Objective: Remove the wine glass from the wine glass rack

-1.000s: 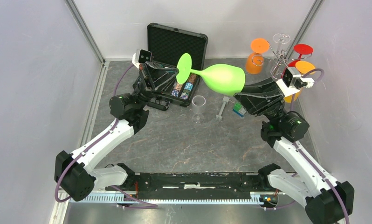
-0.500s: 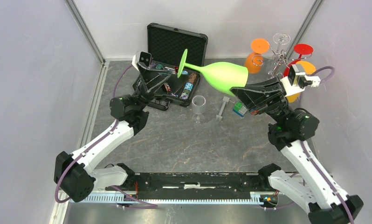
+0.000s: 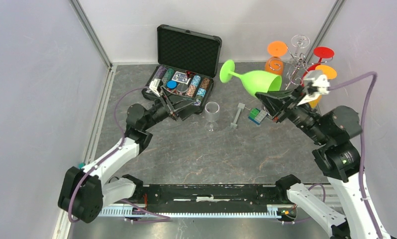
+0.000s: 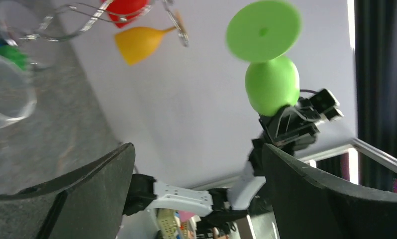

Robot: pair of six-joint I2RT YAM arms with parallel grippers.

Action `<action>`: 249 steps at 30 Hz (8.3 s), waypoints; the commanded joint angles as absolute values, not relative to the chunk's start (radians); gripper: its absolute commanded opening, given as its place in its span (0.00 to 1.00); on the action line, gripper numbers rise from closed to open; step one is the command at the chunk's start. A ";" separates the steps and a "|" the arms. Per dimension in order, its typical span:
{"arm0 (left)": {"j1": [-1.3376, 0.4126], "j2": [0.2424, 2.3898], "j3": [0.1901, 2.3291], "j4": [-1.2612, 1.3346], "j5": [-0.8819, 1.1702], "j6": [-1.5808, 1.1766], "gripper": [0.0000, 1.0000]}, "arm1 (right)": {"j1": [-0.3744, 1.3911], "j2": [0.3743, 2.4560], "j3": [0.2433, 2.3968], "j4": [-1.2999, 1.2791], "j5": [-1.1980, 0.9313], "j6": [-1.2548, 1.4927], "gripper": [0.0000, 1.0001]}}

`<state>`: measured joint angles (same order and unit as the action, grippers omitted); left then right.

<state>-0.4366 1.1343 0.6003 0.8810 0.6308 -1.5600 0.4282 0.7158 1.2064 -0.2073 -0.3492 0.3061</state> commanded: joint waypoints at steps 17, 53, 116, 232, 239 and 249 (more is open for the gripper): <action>-0.327 0.938 0.943 -0.213 0.399 -0.625 1.00 | 0.466 0.795 1.049 -0.882 -0.391 -0.196 0.00; -0.325 0.894 0.897 -0.229 0.419 -0.558 1.00 | 0.595 1.511 1.335 -0.699 -0.006 -0.035 0.21; -0.325 0.897 0.871 -0.195 0.424 -0.579 1.00 | 0.519 1.890 2.054 -0.593 1.045 -0.641 0.71; -0.305 0.906 0.801 -0.073 0.480 -0.672 1.00 | 0.445 1.798 1.973 -0.555 0.991 -0.594 0.00; -0.305 0.906 0.801 -0.072 0.480 -0.674 1.00 | 0.482 1.788 1.948 -0.501 1.107 -0.660 0.00; -0.305 0.907 0.801 -0.071 0.482 -0.673 1.00 | 0.601 1.762 1.956 -0.467 1.070 -0.681 0.00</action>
